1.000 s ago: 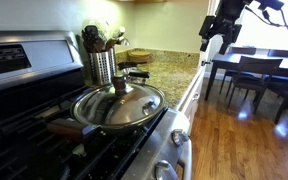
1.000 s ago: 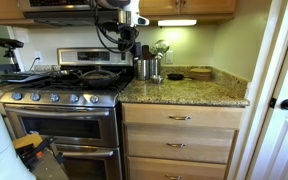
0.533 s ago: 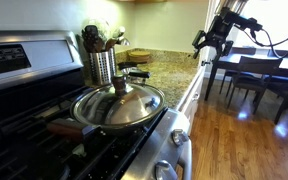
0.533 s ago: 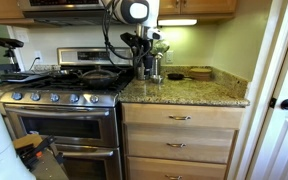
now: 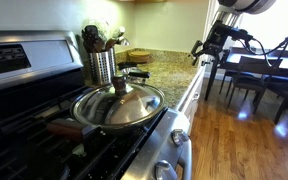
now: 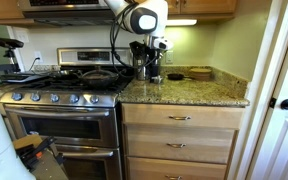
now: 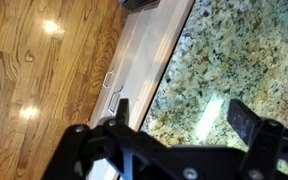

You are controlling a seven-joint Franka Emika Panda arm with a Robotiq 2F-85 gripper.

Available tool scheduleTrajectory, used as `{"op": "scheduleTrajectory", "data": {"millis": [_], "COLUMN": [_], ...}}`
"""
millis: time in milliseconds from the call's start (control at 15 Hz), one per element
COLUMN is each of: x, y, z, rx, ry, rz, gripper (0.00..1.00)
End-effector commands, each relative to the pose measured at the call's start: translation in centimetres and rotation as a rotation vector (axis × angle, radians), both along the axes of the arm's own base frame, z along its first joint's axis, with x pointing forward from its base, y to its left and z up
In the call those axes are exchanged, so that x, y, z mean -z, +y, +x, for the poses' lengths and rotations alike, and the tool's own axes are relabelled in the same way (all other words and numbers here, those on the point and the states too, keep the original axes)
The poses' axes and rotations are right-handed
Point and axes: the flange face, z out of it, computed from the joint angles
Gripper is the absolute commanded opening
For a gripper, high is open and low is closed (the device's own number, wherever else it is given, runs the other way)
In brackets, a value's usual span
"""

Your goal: Open the top drawer

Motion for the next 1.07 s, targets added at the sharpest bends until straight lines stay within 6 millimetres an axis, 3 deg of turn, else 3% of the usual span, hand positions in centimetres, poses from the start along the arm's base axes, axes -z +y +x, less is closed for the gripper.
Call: {"op": "scheduleTrajectory", "data": {"millis": [0,133,333,667,1000], "x": [0.0,0.0,1.8,6.0,7.4], "y": [0.1,0.2,-1.0,-5.0,-9.8], "z": [0.0,0.0,0.2,0.4,1.0], "rx": [-0.001,-0.003,0.051,0.164,0.290], "ry": [0.001,0.001,0.028,0.107,0.119], "rz": [0.000,0.000,0.007,-0.014,-0.088], "gripper": [1.00,1.00,1.00,1.00,1.00]}}
